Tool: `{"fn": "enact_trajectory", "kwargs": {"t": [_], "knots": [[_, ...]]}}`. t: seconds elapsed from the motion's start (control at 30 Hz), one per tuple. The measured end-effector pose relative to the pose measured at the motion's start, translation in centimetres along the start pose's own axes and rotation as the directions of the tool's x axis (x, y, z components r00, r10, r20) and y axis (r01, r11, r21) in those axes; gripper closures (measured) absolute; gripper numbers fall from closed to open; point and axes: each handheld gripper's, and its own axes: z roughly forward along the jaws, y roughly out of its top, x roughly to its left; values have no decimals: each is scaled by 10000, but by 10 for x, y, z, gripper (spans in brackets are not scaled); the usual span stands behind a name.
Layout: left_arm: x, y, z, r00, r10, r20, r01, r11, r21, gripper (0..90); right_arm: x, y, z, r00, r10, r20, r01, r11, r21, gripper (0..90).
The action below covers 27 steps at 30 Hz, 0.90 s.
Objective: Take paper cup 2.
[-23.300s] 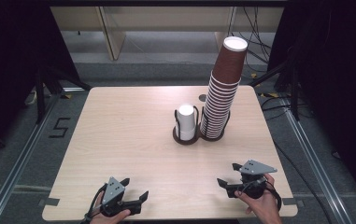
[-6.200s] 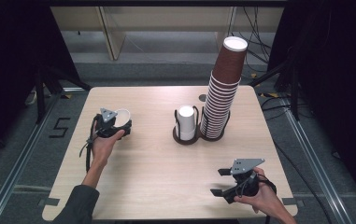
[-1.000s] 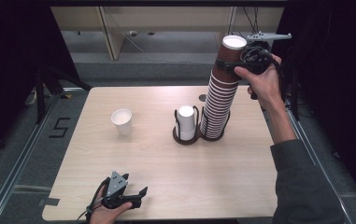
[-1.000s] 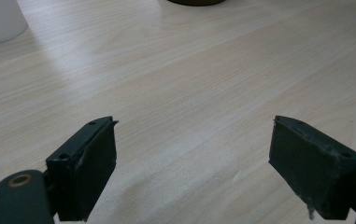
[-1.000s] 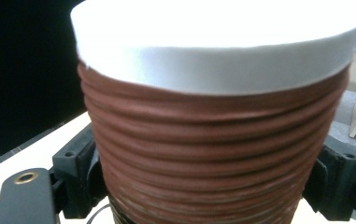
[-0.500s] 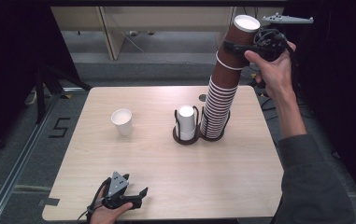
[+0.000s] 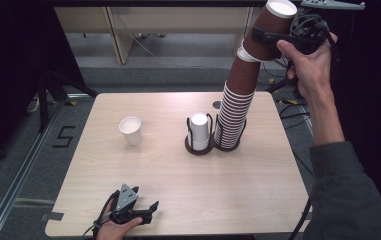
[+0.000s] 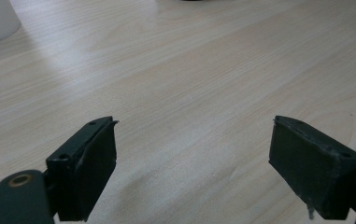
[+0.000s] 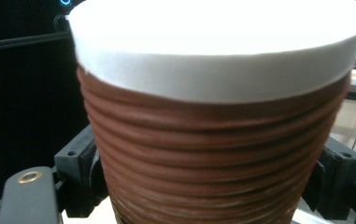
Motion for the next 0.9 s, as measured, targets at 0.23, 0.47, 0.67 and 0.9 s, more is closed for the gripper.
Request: {"fn": "enact_trajectory", "kwargs": {"t": [0.23, 0.47, 0.67, 0.9], "knots": [[1, 0, -1, 10000, 14, 42, -14, 10000, 16, 146, -8, 2, -21, 9996, -25, 285, 28, 9999, -102, 175], [0, 1, 0, 10000, -18, 21, 18, 10000, -53, 146, -18, -18, -54, 9959, -222, 882, 200, 9995, 261, 176], [1, 1, -1, 10000, 11, 10, -11, 10000, -58, 147, -20, -46, -75, 9922, -378, 1186, 317, 9981, 526, 176], [0, 2, -1, 10000, 7, 65, -5, 9996, -272, 146, -19, -93, -87, 9939, -326, 1052, 225, 9952, 955, 176]]}}
